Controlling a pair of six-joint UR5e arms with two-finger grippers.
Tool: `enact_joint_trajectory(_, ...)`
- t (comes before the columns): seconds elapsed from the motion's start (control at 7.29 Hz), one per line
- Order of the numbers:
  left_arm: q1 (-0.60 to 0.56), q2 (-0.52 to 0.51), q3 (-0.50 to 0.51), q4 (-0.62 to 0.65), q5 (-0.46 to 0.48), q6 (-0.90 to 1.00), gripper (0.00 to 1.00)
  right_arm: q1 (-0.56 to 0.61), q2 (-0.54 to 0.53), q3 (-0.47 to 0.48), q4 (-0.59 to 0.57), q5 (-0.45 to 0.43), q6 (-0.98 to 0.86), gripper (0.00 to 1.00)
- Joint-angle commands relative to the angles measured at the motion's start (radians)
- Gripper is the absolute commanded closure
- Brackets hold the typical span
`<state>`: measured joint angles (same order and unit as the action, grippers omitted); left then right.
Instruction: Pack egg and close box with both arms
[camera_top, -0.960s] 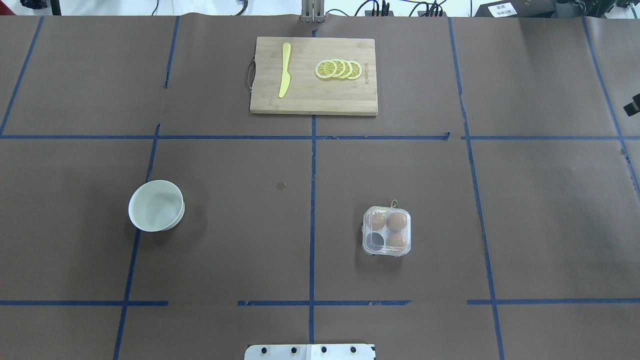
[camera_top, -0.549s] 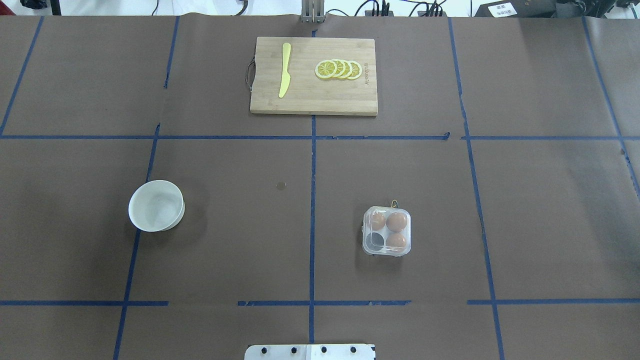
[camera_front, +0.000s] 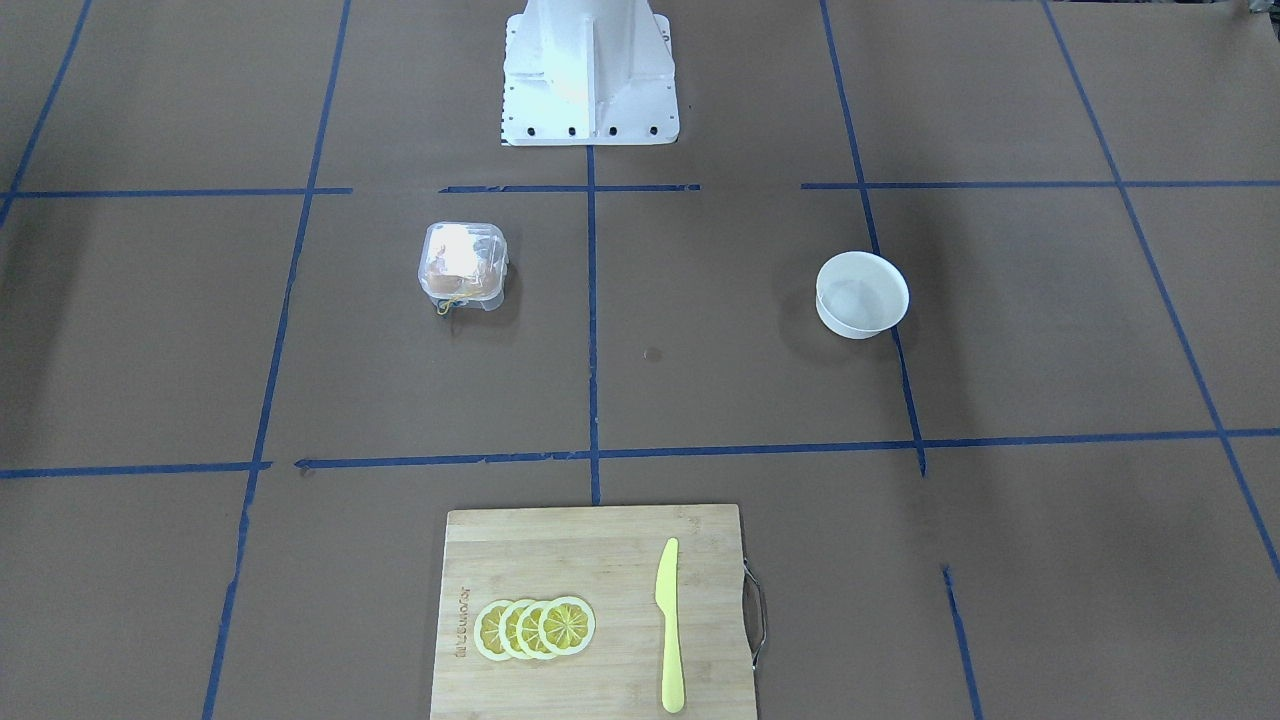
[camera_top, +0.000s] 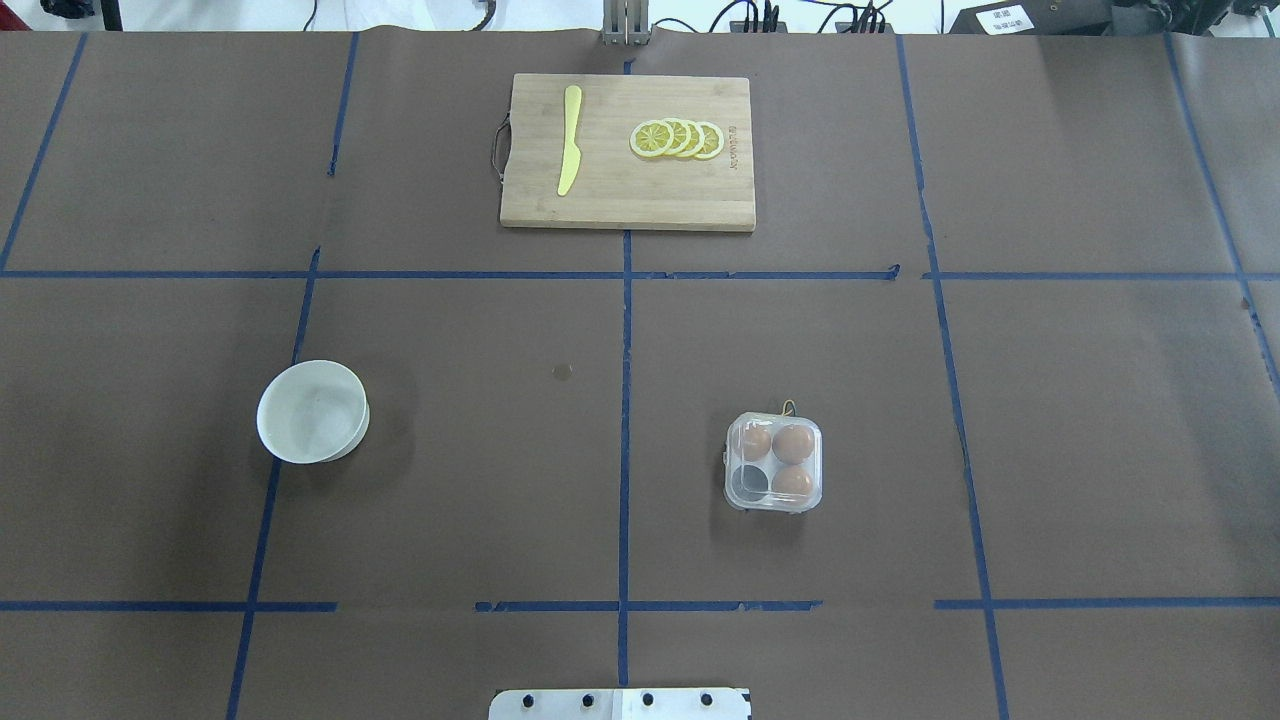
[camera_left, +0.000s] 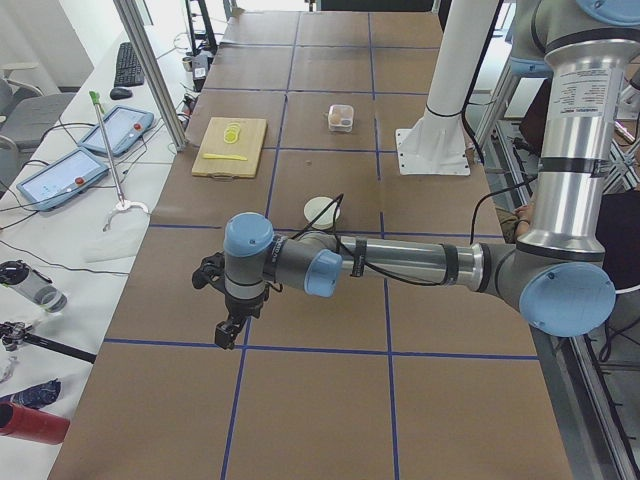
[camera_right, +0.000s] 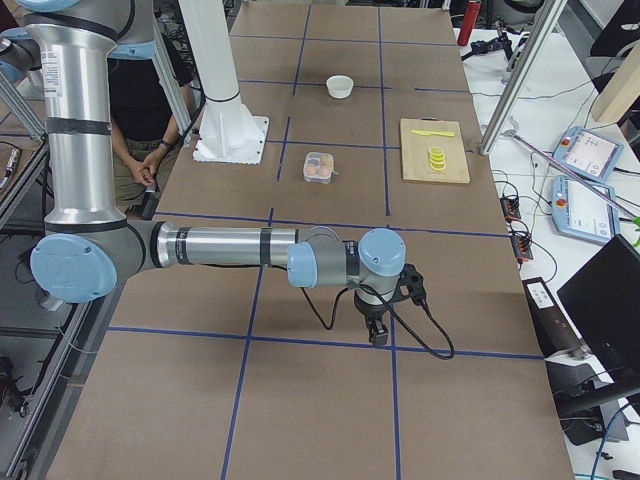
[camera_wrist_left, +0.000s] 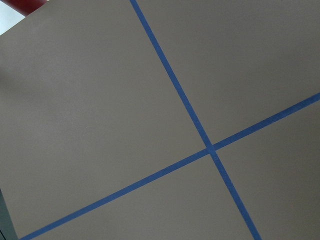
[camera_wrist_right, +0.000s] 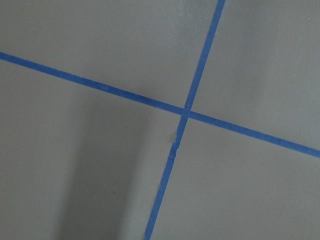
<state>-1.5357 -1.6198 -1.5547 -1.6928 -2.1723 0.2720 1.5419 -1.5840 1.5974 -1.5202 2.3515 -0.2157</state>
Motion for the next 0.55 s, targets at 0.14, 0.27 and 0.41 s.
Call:
enact_joint_trajectory(0.14, 0.000, 0.000, -0.028, 0.145, -0.149, -0.005, 0.00, 0.007, -0.033, 0.007, 0.003, 0.067, 0.102, 0.00)
enact_joint_trajectory(0.27, -0.001, 0.001, -0.025, 0.145, -0.202, -0.020, 0.00, 0.015, -0.033, 0.006, 0.003, 0.068, 0.102, 0.00)
enact_joint_trajectory(0.41, 0.000, 0.001, -0.018, 0.136, -0.249, -0.096, 0.00, 0.017, -0.033, 0.006, 0.003, 0.066, 0.102, 0.00)
